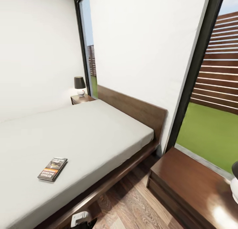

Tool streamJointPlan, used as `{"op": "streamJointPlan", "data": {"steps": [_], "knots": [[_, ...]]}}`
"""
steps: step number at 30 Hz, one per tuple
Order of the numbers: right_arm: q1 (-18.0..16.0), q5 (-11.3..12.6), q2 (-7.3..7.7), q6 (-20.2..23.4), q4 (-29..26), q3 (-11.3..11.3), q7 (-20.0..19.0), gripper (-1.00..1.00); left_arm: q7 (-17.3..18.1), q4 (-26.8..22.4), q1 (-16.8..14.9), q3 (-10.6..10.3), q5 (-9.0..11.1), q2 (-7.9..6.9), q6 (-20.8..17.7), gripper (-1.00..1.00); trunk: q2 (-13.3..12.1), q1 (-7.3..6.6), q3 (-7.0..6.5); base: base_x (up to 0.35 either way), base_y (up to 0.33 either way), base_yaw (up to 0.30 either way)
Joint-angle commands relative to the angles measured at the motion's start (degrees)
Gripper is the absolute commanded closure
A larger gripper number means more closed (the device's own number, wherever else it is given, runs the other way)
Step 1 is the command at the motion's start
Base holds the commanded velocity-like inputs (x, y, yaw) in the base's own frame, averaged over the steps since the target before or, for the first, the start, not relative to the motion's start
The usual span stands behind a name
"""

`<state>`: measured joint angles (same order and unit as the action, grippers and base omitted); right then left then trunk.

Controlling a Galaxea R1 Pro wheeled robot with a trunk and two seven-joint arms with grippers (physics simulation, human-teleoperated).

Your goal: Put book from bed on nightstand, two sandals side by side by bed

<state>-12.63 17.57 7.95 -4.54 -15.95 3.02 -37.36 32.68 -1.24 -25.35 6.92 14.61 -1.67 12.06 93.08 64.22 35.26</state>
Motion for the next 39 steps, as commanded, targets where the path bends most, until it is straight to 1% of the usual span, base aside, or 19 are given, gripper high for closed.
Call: {"op": "streamJointPlan", "data": {"steps": [1,4,16,25,39], "knots": [[-0.03,0.27,0.04,-0.30,0.08,0.32,-0.08,-1.00,0.26,0.10,-0.06,0.43,-0.11,0.00,0.07,-1.00,0.03,0.00,0.05,0.000,0.000,0.292],[-0.03,0.27,0.04,-0.30,0.07,0.32,-0.08,-1.00,0.25,0.10,-0.06,0.39,-0.11,0.00,0.07,-1.00,0.03,0.00,0.05,0.053,-0.030,0.292],[-0.03,0.27,0.04,-0.30,0.07,0.32,-0.08,-1.00,0.16,0.11,-0.06,0.40,-0.11,0.00,0.07,-1.00,0.03,0.00,0.05,0.187,-0.065,0.292],[-0.03,0.27,0.04,-0.30,0.08,0.32,-0.08,-1.00,0.11,0.11,-0.06,0.41,-0.11,0.00,0.07,-1.00,0.03,0.00,0.05,0.236,-0.189,0.292],[-0.03,0.27,0.04,-0.30,0.04,0.32,-0.08,-1.00,0.12,0.12,-0.06,0.41,-0.11,0.00,0.07,-1.00,0.03,0.00,0.05,0.022,-0.020,0.292]]}}
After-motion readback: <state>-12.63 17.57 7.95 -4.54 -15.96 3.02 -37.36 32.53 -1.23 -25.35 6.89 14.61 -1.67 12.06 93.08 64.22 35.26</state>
